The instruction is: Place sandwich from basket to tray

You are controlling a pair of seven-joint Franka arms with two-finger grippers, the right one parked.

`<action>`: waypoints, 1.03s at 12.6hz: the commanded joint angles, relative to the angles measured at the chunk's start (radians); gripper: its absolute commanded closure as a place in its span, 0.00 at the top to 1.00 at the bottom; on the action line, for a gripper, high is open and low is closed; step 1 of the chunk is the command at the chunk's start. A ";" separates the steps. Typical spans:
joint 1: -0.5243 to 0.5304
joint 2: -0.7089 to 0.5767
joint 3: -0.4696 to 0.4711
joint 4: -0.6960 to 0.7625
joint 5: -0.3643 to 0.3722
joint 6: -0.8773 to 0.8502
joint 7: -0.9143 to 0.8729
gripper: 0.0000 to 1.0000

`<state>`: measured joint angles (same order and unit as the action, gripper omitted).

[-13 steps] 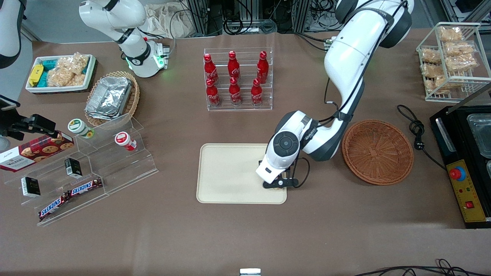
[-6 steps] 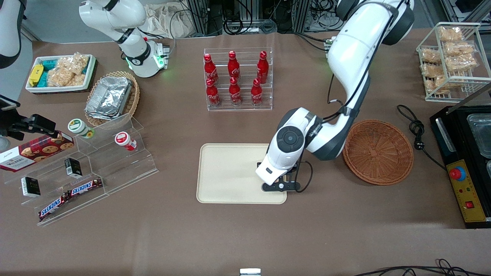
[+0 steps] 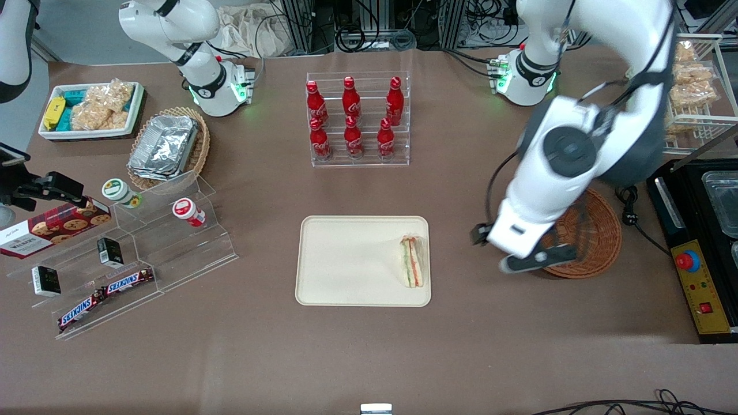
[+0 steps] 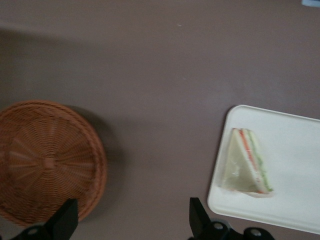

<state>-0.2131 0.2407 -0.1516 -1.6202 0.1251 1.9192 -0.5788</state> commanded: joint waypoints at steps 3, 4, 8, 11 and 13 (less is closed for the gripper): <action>0.190 -0.193 -0.009 -0.136 -0.034 -0.046 0.149 1.00; 0.227 -0.189 -0.009 -0.115 -0.086 -0.055 0.186 1.00; 0.354 -0.103 -0.009 -0.026 -0.156 -0.058 0.374 1.00; 0.344 -0.044 -0.017 0.025 -0.182 -0.055 0.286 1.00; 0.313 -0.038 -0.034 0.026 -0.171 -0.055 0.199 1.00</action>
<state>0.1287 0.1808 -0.1694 -1.6350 -0.0431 1.8823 -0.3080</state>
